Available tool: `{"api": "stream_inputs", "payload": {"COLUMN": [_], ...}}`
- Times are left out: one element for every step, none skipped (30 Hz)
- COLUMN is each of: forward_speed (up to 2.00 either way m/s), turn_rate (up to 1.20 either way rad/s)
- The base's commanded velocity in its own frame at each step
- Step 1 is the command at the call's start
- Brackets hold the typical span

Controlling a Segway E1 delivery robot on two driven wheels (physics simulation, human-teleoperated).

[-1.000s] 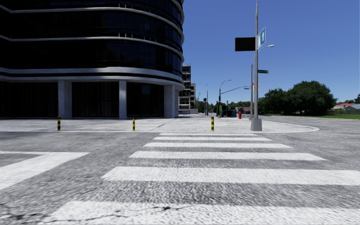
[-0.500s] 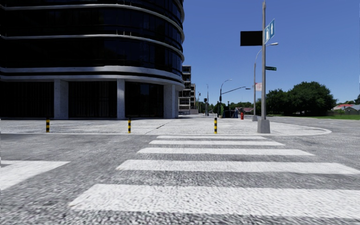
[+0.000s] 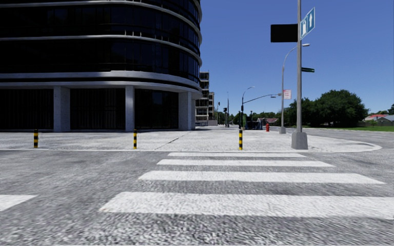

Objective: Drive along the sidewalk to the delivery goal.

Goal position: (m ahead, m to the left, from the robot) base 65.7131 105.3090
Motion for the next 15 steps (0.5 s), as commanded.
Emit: {"api": "stream_inputs", "payload": {"forward_speed": [2.0,2.0,2.0,2.0,2.0,2.0,2.0,2.0,2.0,2.0,2.0,2.0,2.0,2.0,2.0], "turn_rate": [0.0,0.0,0.0,0.0,0.0,0.0,0.0,0.0,0.0,0.0,0.0,0.0,0.0,0.0,0.0]}}
